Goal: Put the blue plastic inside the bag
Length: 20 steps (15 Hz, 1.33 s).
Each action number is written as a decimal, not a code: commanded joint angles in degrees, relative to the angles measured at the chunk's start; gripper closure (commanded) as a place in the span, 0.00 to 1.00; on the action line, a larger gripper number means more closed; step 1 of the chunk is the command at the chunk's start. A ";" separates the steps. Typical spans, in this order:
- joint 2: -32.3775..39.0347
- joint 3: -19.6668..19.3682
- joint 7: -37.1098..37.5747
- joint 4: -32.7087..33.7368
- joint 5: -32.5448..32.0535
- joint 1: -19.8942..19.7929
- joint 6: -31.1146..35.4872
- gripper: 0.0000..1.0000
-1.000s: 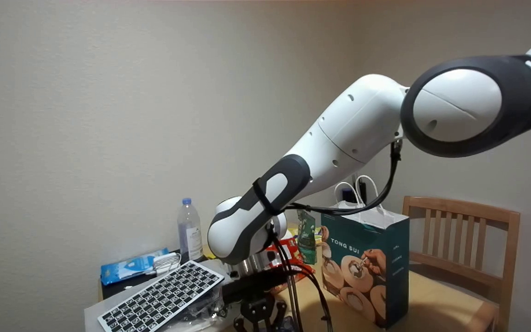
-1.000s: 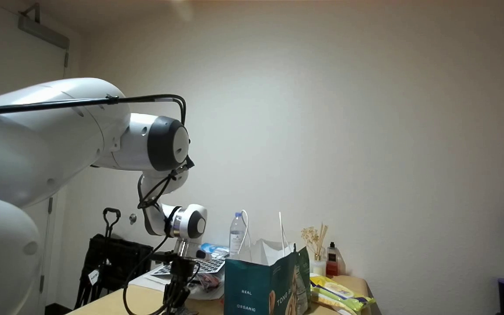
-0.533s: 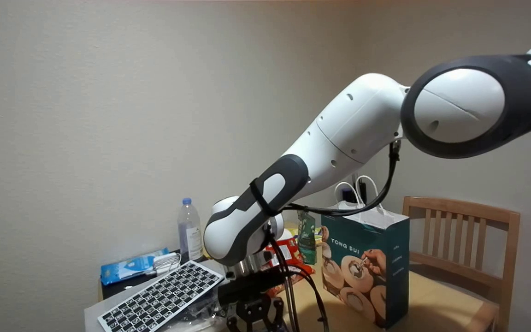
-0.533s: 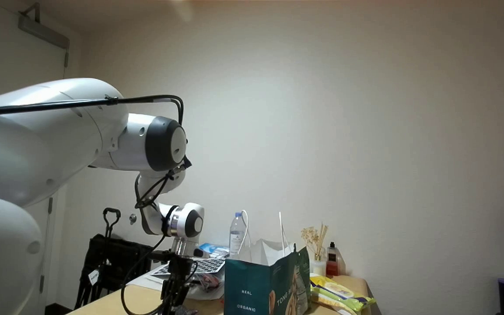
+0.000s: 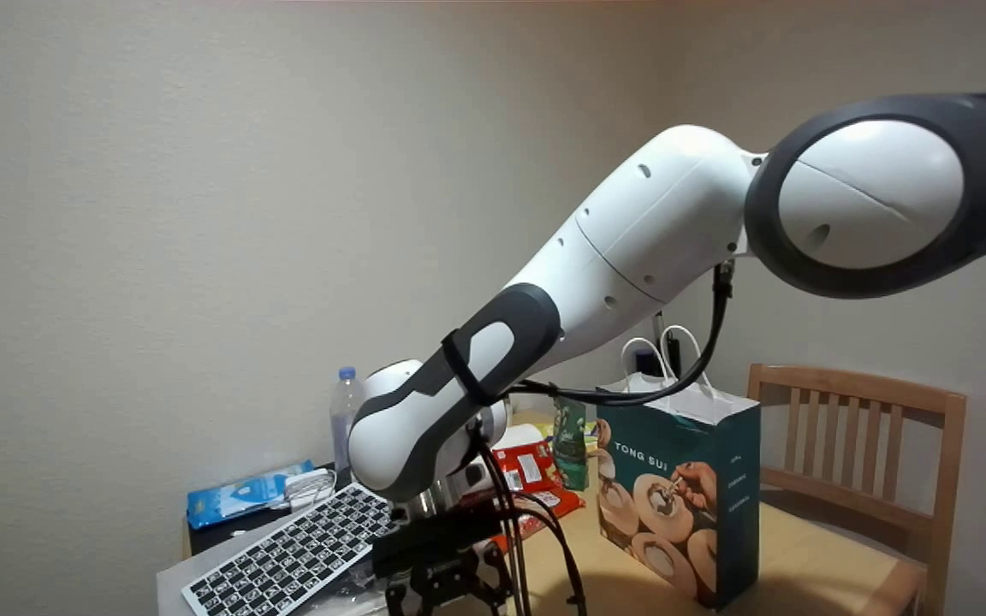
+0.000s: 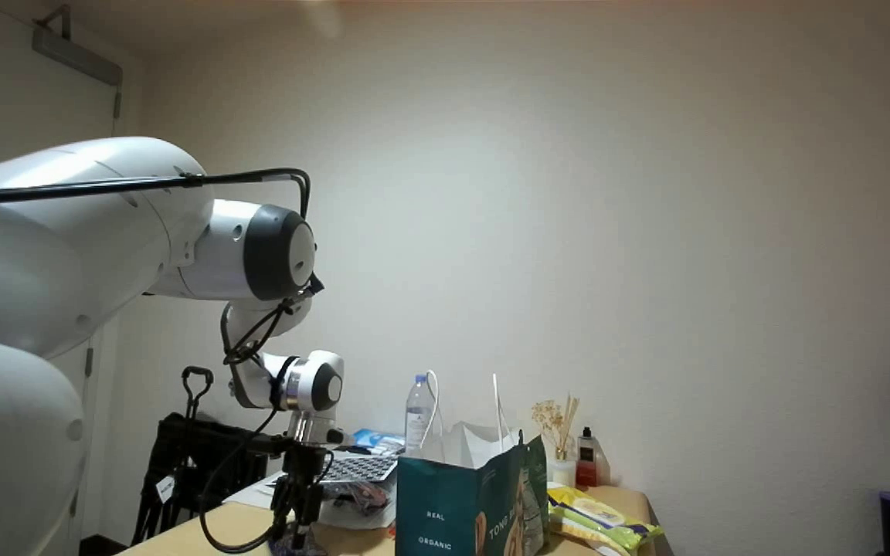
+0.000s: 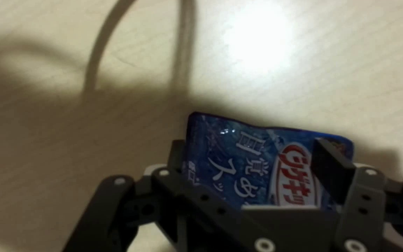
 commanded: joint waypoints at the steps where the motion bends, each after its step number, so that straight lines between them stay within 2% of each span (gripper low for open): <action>1: -2.05 -0.79 2.67 -1.21 -2.36 2.51 3.71 0.00; 9: -0.76 -1.49 4.71 0.75 -4.12 4.01 10.84 0.00; 16: 6.13 -0.93 1.75 9.01 -2.37 1.07 8.73 0.00; 17: 7.16 -0.99 1.67 10.08 -2.34 0.72 8.07 0.22; 20: 9.95 -1.18 1.92 13.38 -2.22 0.08 6.67 0.39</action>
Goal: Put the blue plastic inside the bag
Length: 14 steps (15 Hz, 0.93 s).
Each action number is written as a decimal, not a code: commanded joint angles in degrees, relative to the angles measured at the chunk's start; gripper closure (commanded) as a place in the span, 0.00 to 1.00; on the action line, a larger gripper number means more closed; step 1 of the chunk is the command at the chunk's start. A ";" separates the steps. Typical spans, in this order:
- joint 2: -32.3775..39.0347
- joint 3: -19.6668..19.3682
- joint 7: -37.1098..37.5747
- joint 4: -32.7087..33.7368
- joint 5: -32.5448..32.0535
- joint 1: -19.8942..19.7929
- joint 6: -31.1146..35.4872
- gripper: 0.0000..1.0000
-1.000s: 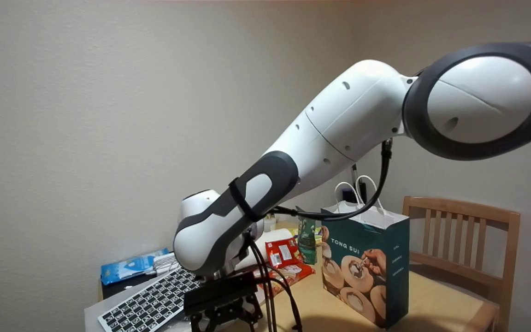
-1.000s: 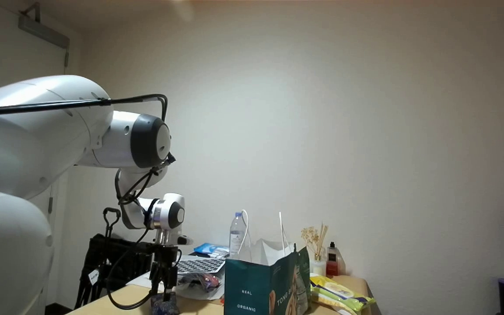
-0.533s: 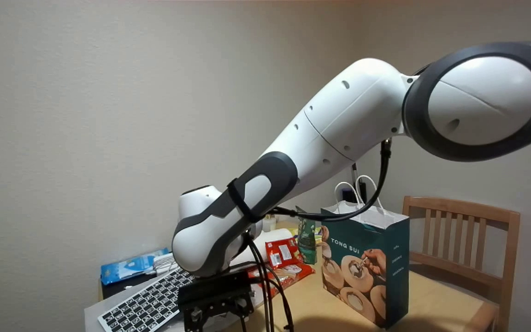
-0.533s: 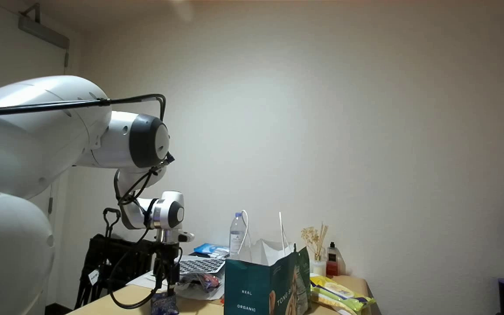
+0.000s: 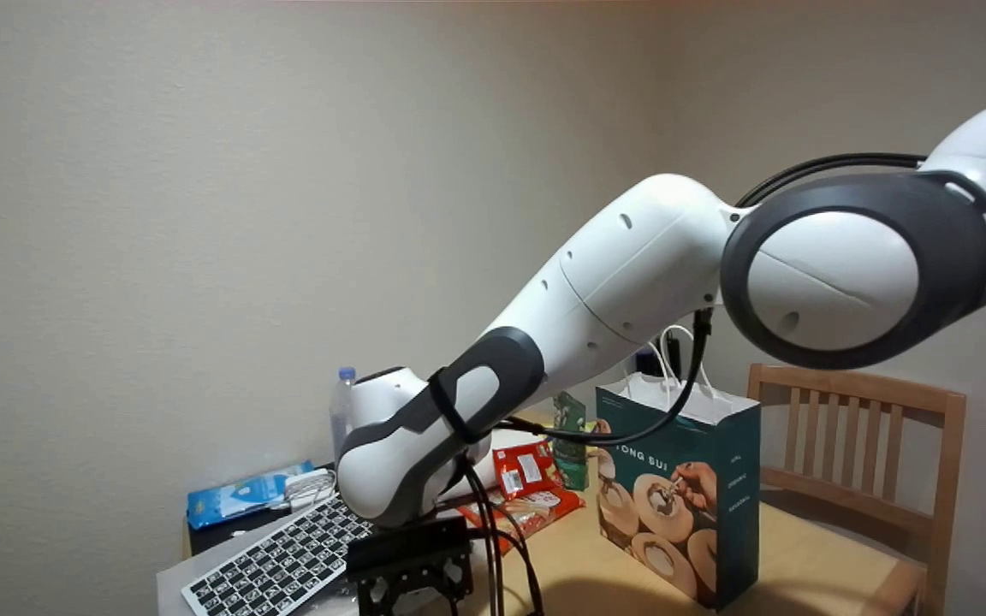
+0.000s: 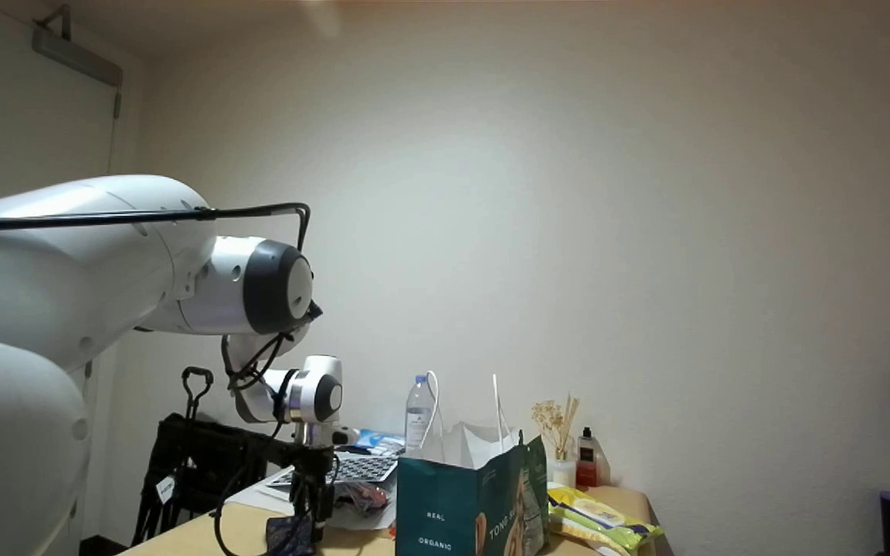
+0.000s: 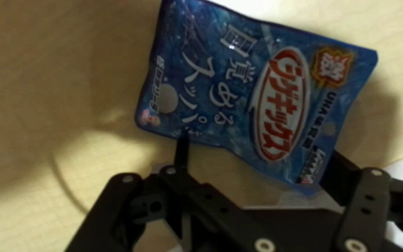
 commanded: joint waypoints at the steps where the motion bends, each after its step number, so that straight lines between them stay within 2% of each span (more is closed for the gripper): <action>1: 3.51 0.61 -0.68 5.50 0.57 -1.21 -3.61 0.46; 9: 6.20 0.16 0.72 12.37 0.53 -1.78 -10.31 0.97; 12: 5.69 -0.07 0.75 12.48 0.18 -1.65 -9.83 1.00; 13: 5.11 -0.39 0.61 11.87 -0.03 -1.40 -9.17 0.90; 14: 4.81 -0.19 0.13 11.18 0.10 -1.34 -10.23 0.94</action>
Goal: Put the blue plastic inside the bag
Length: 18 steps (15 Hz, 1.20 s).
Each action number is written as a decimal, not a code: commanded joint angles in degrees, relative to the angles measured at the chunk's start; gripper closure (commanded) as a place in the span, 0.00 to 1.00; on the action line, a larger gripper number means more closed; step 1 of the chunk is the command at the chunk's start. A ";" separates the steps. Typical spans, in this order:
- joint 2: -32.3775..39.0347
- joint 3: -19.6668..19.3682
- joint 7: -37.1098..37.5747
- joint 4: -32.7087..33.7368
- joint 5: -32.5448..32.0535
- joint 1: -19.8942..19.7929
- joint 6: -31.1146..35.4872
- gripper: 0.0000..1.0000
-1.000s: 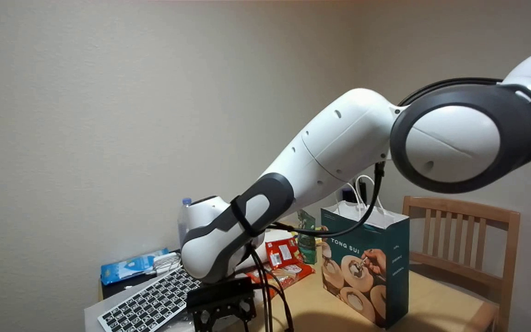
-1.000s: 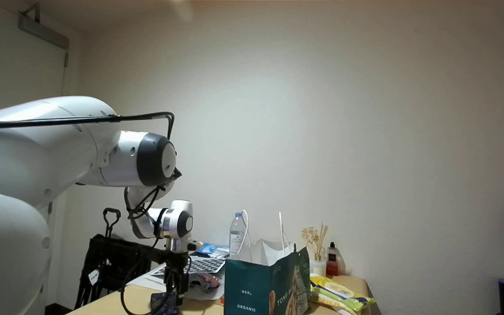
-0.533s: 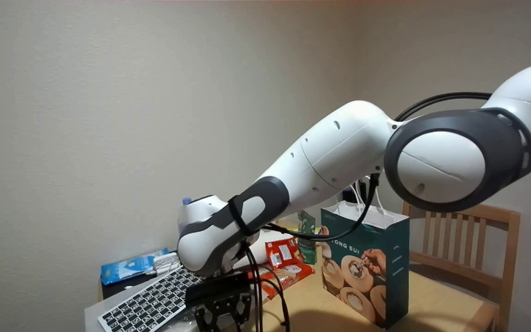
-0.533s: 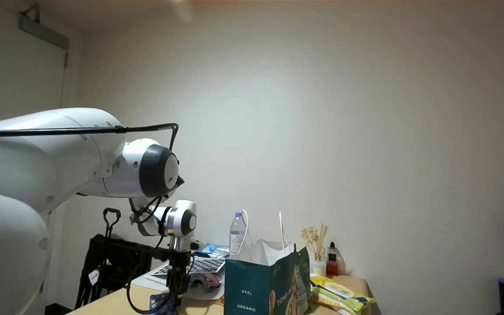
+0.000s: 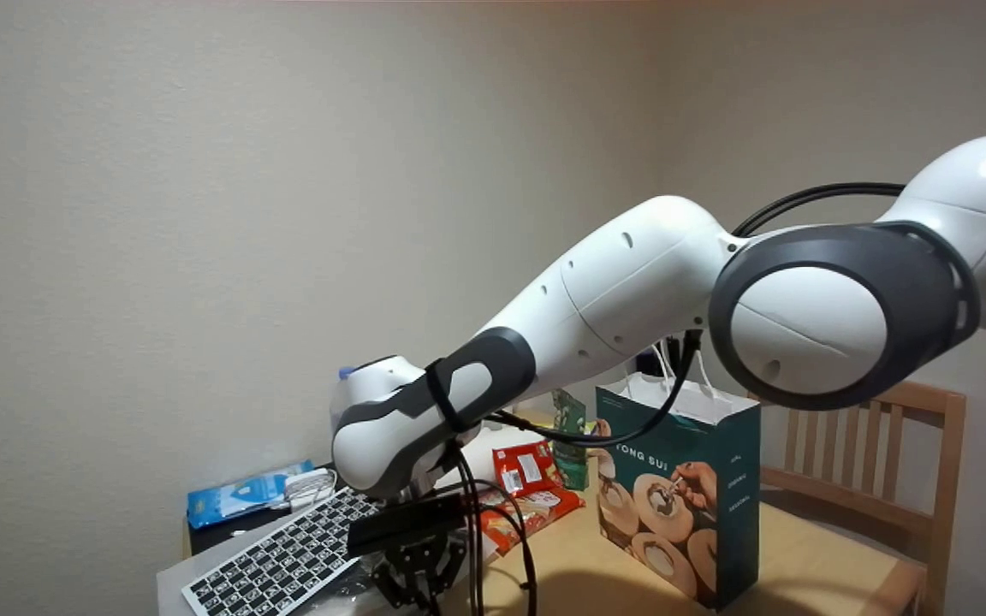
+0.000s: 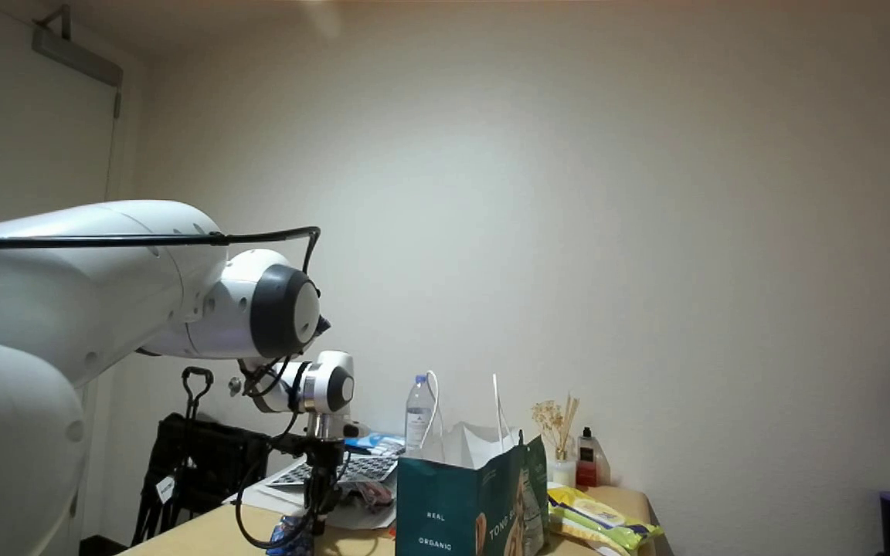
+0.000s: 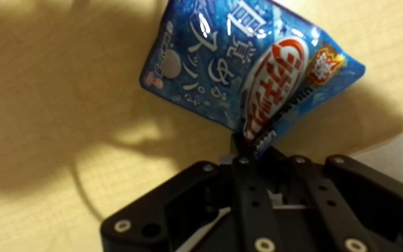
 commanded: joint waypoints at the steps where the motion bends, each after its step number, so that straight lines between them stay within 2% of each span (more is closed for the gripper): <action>1: 0.09 -0.14 0.00 0.25 0.00 0.04 0.19 0.90; 2: 0.11 -0.19 0.00 0.38 -0.01 0.06 0.25 0.89; 3: 0.11 -0.20 0.00 0.44 -0.01 0.07 0.25 0.97; 4: -0.37 -0.40 0.34 -0.12 -0.22 0.34 0.62 1.00; 8: -3.86 -1.88 2.70 -3.69 -1.28 2.07 0.66 0.99; 12: -9.84 -7.52 13.30 -8.65 -3.87 6.09 0.88 0.99; 14: -14.22 -9.27 17.66 -13.14 -3.74 7.10 2.17 0.99; 15: -15.52 -9.24 18.24 -15.14 -2.16 6.32 2.28 0.99; 16: -9.40 -6.11 16.37 -5.97 -4.86 4.76 -0.02 0.97; 18: -12.41 -6.39 17.82 -9.42 -4.96 4.47 -0.03 0.97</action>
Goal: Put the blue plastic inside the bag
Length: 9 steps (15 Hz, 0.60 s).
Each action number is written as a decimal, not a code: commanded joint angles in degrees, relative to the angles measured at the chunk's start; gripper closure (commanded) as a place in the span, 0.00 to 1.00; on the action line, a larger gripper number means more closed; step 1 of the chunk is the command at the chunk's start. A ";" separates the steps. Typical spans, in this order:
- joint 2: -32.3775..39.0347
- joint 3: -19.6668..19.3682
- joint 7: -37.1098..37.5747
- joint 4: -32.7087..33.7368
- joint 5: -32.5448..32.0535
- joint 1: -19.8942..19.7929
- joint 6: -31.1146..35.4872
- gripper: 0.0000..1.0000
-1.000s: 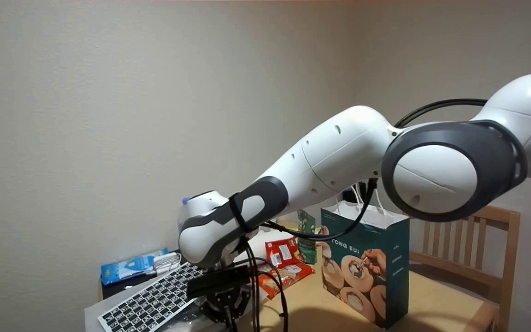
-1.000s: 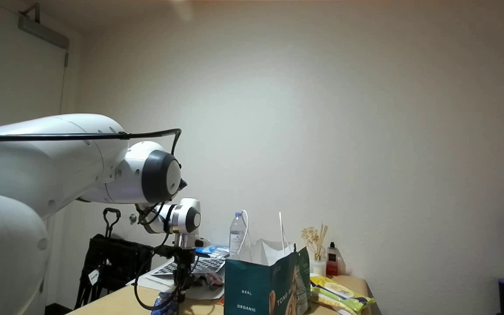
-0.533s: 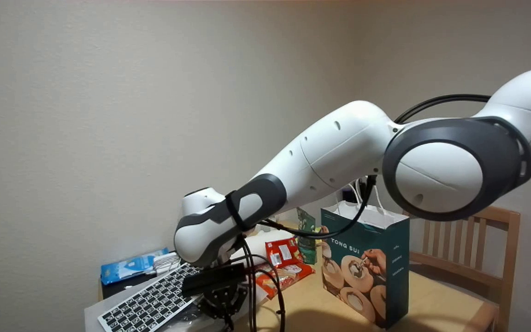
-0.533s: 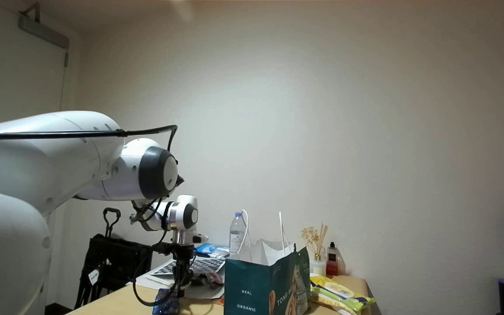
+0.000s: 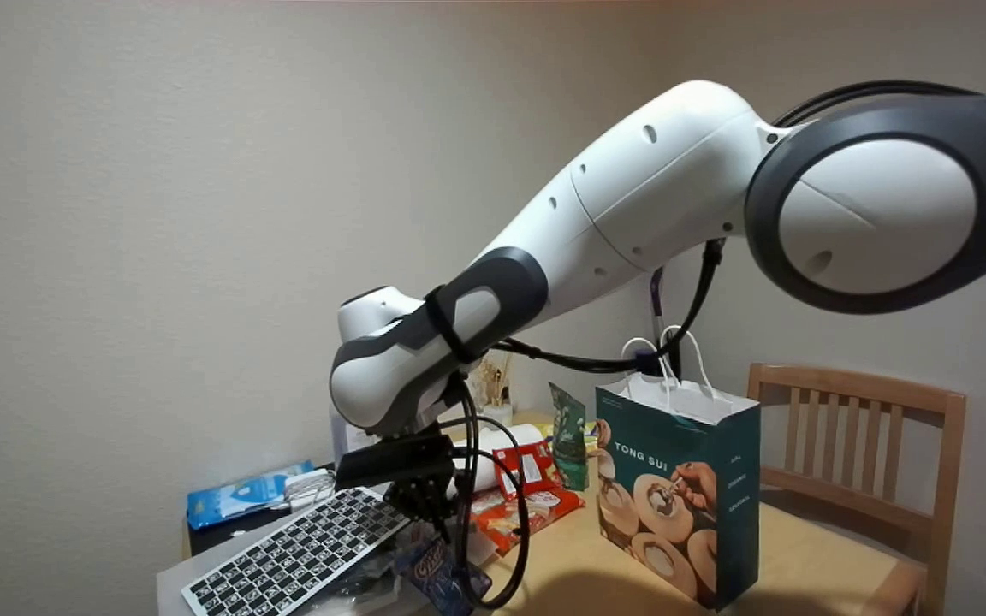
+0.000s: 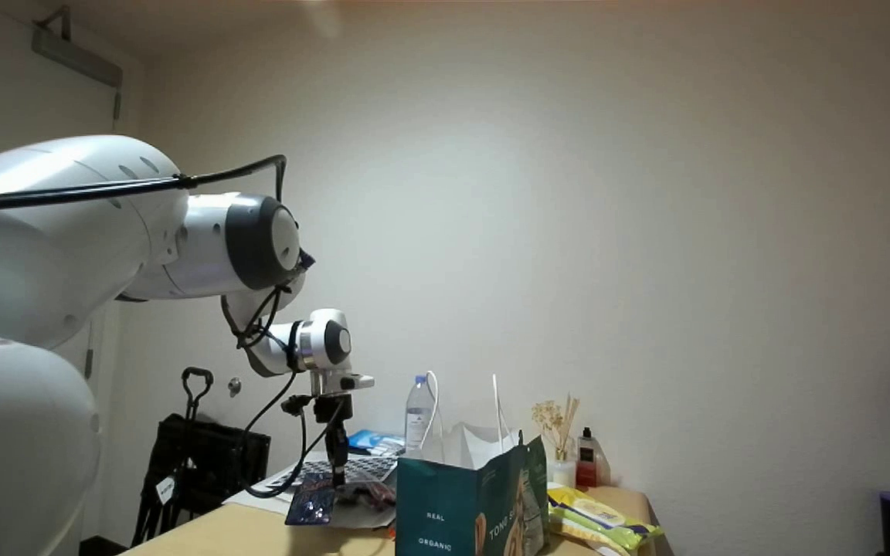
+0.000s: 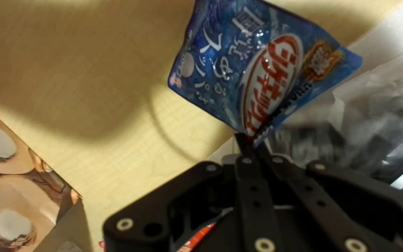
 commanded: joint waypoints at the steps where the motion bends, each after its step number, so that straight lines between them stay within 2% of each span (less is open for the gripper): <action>1: -0.76 2.59 1.24 -0.62 -2.28 -1.88 -0.24 0.97; 4: -2.11 1.78 2.36 -2.40 -3.40 -0.94 0.89 0.99; 7: -8.63 -1.54 9.73 -6.98 -12.41 3.72 3.01 0.99; 8: -10.71 -4.37 11.95 -8.51 -13.63 6.50 2.91 0.99; 9: -12.65 -5.54 14.84 -9.50 -16.31 8.15 1.77 0.99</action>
